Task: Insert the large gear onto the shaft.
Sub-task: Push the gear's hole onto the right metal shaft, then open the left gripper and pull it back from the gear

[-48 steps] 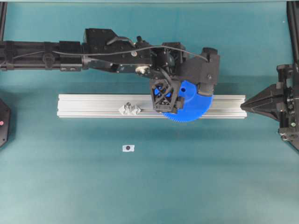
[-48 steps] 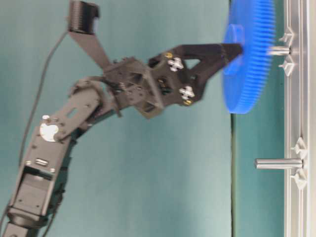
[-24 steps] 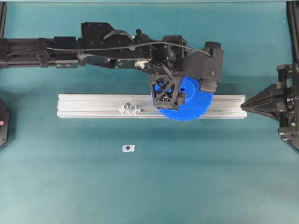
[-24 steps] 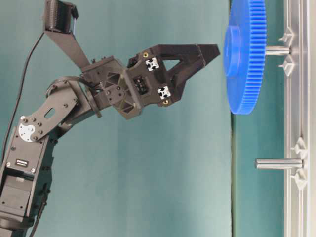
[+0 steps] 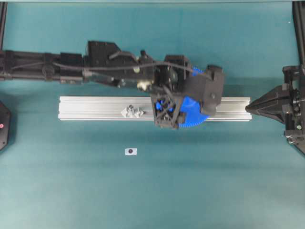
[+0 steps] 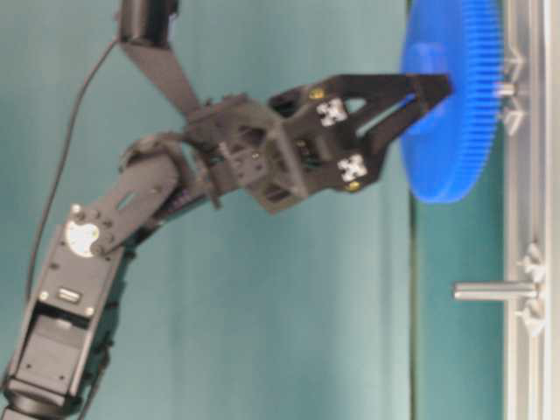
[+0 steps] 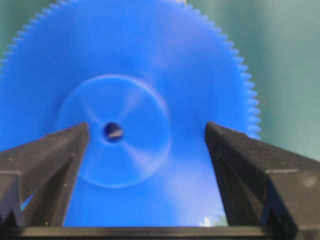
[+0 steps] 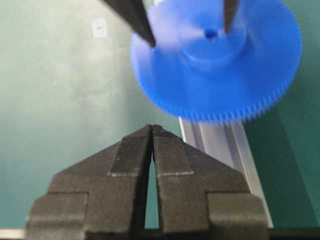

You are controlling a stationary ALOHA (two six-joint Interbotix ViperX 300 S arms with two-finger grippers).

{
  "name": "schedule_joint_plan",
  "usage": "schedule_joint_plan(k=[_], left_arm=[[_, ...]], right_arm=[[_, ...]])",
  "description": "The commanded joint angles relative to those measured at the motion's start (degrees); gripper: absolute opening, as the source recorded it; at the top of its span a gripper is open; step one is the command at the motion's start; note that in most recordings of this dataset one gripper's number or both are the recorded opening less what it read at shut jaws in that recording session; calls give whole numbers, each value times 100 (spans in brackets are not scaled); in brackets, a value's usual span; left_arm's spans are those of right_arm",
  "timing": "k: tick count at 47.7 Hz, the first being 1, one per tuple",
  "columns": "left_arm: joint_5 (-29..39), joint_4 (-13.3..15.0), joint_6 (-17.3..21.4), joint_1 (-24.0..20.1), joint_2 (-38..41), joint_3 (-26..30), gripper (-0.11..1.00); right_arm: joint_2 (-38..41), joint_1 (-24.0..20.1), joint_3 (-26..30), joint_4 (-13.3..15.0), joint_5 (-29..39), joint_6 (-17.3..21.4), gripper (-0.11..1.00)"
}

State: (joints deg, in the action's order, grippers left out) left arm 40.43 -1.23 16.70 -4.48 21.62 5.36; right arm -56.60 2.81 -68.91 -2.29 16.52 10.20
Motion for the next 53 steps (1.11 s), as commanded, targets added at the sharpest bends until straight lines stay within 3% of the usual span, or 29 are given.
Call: schedule_joint_plan(k=[1,17,27,41,53], left_arm=[[-105,-26,-9,-44,-123,44,91],[-105,-9,0,-123,-229,79,90],[-97,-9,9,-237,-721,-44,90],[-97,-9,-44,-360,-1995,-826,89],[-35,-9,-413,-360,-2769,-1564,89]], right_arm=[[9,0,79,-9,-44,44,10],[-9,-9,114,-9,-44,44,10],[-26,-9,105,-9,9,35,10],[-483,0,79,0,325,44,10],[-791,0,79,0,422,35,10]])
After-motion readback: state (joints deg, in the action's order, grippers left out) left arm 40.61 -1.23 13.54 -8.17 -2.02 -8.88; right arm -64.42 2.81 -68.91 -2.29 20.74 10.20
